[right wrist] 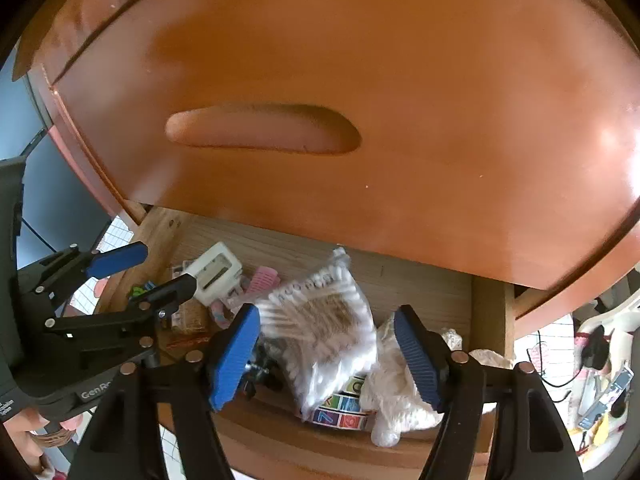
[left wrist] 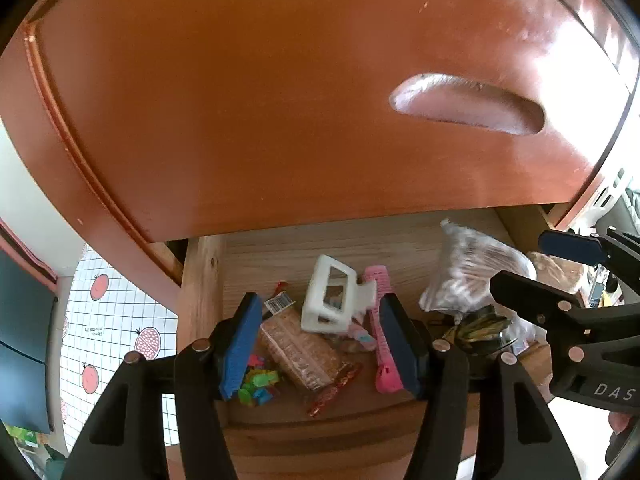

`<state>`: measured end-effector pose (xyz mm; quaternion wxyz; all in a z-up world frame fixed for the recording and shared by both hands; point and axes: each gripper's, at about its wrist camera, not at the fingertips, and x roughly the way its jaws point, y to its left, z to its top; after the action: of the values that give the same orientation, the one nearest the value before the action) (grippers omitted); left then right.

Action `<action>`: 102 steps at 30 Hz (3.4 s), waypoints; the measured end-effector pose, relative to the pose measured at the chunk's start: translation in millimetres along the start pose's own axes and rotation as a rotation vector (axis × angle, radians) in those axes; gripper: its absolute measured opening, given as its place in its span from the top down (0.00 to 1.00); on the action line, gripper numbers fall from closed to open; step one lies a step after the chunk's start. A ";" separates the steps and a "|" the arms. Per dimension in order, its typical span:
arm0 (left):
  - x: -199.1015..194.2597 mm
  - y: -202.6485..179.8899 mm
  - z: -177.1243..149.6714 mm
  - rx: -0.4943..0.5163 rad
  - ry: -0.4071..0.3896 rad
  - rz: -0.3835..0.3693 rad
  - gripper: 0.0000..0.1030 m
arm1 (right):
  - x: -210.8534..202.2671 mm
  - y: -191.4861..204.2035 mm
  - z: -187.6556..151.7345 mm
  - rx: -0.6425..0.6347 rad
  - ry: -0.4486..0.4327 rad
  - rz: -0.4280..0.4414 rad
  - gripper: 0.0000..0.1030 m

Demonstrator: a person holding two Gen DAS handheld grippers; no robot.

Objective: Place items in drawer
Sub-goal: 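Open the left tool to drop the clip while the right tool releases the swab bag, then withdraw both tools from the drawer and raise them in front of its front panel, then push the drawer front shut with the right tool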

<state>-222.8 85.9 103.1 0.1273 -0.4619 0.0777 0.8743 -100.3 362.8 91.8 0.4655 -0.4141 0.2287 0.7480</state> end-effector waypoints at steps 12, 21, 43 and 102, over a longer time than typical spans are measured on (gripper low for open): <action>-28.9 15.5 -7.7 -0.073 -0.041 0.037 0.17 | -20.3 5.6 -11.2 -0.020 -0.043 -0.031 0.04; -62.7 26.6 -33.5 -0.097 -0.094 0.047 0.13 | -37.3 7.3 -22.9 -0.008 -0.066 -0.042 0.00; -111.9 10.2 -67.7 -0.103 -0.192 0.032 0.00 | -107.5 -17.1 -66.7 0.052 -0.131 -0.066 0.00; 16.6 -6.1 -60.6 -0.173 -0.043 0.014 0.00 | 17.5 -52.1 -74.4 0.179 -0.032 -0.016 0.00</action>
<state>-182.3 78.9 55.2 0.0824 -0.4520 0.0021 0.8882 -27.9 341.6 38.4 0.5101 -0.3607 0.2836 0.7275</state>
